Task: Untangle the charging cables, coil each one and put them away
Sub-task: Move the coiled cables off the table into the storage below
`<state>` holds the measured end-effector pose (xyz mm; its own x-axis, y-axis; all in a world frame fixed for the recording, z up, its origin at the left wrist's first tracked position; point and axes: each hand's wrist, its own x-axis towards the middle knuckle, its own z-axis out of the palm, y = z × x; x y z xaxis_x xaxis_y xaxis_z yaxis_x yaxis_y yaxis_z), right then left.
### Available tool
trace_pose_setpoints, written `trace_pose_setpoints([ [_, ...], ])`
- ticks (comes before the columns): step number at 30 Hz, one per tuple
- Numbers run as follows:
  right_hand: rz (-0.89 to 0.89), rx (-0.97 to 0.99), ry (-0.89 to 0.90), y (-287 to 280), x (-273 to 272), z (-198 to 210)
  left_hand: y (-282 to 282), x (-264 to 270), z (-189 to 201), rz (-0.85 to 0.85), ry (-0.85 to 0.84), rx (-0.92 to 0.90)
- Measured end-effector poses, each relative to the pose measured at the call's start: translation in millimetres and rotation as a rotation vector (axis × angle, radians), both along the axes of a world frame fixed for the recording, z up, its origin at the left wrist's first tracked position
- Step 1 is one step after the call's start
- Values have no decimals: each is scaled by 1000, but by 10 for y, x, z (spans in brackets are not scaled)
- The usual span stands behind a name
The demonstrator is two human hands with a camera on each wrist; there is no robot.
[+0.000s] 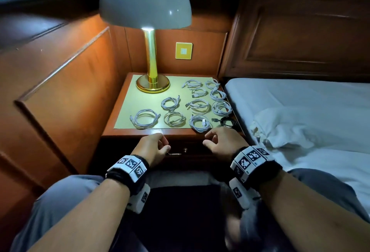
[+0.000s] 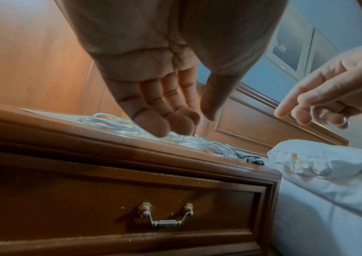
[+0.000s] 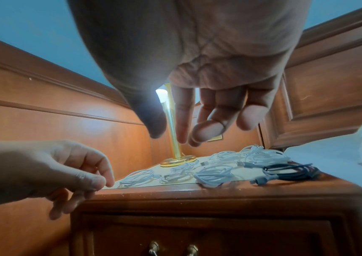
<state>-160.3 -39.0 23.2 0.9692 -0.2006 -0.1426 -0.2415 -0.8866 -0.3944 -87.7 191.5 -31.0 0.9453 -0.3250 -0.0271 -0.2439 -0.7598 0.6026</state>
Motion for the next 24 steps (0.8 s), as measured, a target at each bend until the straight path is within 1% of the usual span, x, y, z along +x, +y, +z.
trace_pose_setpoints([
  [4, -43, 56, -18, -93, -65, -188, 22, 8, -81, -48, 22, 16],
  [8, -29, 68, 68, -132, -30, -540, 15, 71, -175, -61, 37, 57],
  [11, 29, 48, 128, -127, 87, -694, -53, 148, -320, -109, 75, 157],
  [15, 102, -6, 172, -152, 271, -820, -222, 259, -575, -250, 149, 354],
  [18, 115, -16, 192, -202, 385, -930, -363, 343, -701, -298, 184, 400],
  [21, 130, -5, 220, -191, 478, -1033, -471, 445, -791, -306, 206, 423],
  [24, 147, 14, 244, -138, 576, -1109, -574, 521, -854, -323, 225, 501],
])
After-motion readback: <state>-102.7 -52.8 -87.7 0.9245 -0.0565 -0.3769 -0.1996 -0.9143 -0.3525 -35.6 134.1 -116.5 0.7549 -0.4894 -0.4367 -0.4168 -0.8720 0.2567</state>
